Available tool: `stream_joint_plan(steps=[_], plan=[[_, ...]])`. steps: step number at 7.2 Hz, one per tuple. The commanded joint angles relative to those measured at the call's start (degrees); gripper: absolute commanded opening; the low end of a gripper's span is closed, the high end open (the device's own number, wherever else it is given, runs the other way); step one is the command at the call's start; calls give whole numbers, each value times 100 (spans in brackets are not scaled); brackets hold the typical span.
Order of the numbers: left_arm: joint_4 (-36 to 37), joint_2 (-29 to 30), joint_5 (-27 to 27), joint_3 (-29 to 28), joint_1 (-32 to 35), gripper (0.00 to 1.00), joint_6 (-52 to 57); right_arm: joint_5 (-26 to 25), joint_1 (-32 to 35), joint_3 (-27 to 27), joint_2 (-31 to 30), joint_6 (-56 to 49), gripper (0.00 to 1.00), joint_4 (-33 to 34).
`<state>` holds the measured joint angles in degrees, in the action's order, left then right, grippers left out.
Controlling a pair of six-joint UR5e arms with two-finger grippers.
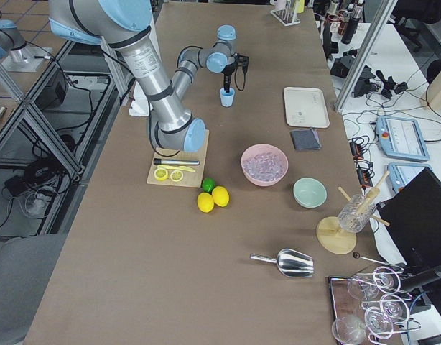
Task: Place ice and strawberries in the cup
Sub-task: 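Carry the ice with the right gripper over the blue cup and release, then withdraw the right gripper toward the green bowl while the left gripper reaches toward the strawberry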
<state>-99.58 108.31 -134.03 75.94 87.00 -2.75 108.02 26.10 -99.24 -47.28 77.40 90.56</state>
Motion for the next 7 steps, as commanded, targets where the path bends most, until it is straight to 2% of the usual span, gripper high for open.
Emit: stream_joint_plan(steps=[1,2,3,4,5,7], plan=[[0,119,-9,87,-16,98,-76,227,148,-366,-10,47,99,49],[-35,181,-26,427,-103,98,-329,524,454,-603,-71,3,99,154],[-148,399,243,640,-609,98,-845,745,770,-832,-106,-32,99,294],[-271,662,960,825,-805,98,-1607,939,1087,-956,-141,-76,99,296],[-707,700,1297,783,-1347,98,-2259,1036,1481,-1035,-289,-242,99,269],[-2084,534,1389,852,-2060,98,-3751,1605,2403,-1098,-859,-1179,99,234]])
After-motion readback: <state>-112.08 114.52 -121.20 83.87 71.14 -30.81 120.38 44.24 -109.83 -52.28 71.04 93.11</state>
